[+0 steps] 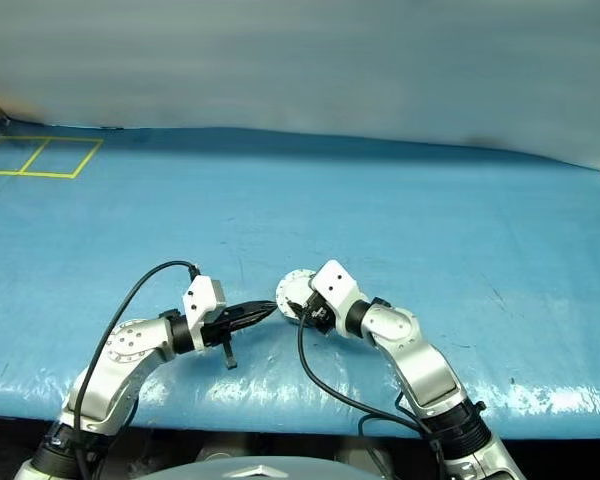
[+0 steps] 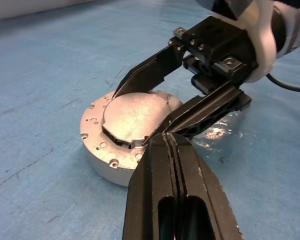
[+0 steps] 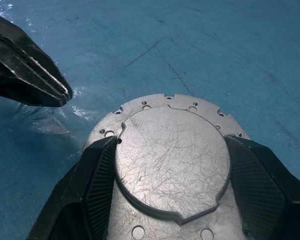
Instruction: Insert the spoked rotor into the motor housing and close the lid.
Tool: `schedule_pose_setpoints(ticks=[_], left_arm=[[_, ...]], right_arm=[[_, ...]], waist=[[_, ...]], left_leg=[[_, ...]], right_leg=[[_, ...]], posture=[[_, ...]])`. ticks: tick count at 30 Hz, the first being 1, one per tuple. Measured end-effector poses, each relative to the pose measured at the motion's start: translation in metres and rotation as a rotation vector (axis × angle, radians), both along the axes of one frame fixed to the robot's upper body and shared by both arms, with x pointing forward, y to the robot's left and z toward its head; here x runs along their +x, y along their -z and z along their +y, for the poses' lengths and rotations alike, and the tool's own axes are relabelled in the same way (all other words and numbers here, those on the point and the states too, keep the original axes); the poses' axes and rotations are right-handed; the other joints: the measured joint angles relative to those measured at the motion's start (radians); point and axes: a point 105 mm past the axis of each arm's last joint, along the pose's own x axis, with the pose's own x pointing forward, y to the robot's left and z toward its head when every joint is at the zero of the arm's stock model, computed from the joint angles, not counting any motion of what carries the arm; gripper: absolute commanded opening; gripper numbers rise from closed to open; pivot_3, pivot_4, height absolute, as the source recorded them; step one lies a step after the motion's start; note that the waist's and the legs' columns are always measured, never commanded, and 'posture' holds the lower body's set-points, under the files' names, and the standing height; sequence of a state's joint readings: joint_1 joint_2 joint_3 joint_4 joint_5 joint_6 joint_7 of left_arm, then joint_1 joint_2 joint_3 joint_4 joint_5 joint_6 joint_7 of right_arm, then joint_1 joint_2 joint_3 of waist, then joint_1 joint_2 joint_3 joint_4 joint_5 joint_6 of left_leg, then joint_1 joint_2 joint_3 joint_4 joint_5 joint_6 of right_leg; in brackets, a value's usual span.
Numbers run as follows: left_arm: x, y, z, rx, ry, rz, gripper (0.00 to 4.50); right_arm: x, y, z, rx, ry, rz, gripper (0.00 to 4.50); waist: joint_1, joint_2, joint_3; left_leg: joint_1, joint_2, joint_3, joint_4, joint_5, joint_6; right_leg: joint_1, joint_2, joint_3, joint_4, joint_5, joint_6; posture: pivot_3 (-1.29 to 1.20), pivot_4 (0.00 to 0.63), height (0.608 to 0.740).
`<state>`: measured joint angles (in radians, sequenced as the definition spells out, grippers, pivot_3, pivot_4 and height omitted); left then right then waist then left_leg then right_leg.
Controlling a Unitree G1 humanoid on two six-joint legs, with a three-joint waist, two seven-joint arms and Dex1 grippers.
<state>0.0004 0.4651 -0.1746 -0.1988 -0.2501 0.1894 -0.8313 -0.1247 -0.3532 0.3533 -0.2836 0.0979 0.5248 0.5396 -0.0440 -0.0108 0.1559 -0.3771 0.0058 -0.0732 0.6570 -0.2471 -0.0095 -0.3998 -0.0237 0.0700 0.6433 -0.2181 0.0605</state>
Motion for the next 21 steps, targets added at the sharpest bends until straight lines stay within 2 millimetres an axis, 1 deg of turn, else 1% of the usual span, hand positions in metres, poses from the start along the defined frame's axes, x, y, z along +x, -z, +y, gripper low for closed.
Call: schedule_pose_setpoints(ticks=[6, 11, 18, 20, 21], left_arm=[[0.017, 0.010, -0.004, 0.033, -0.047, -0.008, 0.00], [0.019, 0.011, -0.013, 0.017, -0.032, -0.007, 0.00], [0.026, 0.015, -0.015, 0.044, -0.023, -0.041, 0.00], [0.026, 0.015, -0.016, 0.062, -0.012, -0.060, 0.00], [0.025, 0.015, -0.016, 0.070, -0.007, -0.069, 0.00]], right_arm=[[-0.002, -0.001, -0.001, 0.008, -0.008, 0.003, 3.04], [-0.003, -0.001, -0.002, 0.007, -0.007, 0.001, 3.04], [-0.004, 0.000, -0.005, 0.005, 0.008, 0.001, 3.04], [-0.005, -0.001, -0.005, 0.004, 0.008, -0.004, 3.76], [-0.006, -0.001, -0.005, 0.008, 0.005, -0.006, 4.05]], waist=[[0.002, 0.000, 0.000], [0.005, -0.001, 0.000], [0.008, -0.002, -0.002], [0.009, -0.002, -0.003], [0.009, -0.003, -0.003]], left_leg=[[-0.001, -0.004, 0.001, -0.003, 0.000, 0.000], [-0.001, -0.005, 0.001, -0.005, 0.000, 0.000], [-0.001, -0.005, 0.000, -0.006, 0.000, 0.000], [-0.001, -0.006, 0.000, -0.006, 0.000, 0.000], [-0.001, -0.006, 0.000, -0.006, 0.000, 0.000]], right_leg=[[0.002, 0.000, 0.000, -0.001, 0.000, -0.001], [0.002, 0.000, 0.000, -0.001, -0.001, -0.002], [0.002, 0.000, 0.000, -0.002, -0.002, -0.001], [0.002, -0.001, -0.001, -0.002, -0.002, -0.001], [0.002, -0.001, -0.001, -0.002, -0.002, -0.001]], posture=[[0.00, 0.150, 0.740], [0.00, 0.150, 0.740], [0.00, 0.150, 0.740], [0.00, 0.150, 0.740], [0.00, 0.150, 0.740]])
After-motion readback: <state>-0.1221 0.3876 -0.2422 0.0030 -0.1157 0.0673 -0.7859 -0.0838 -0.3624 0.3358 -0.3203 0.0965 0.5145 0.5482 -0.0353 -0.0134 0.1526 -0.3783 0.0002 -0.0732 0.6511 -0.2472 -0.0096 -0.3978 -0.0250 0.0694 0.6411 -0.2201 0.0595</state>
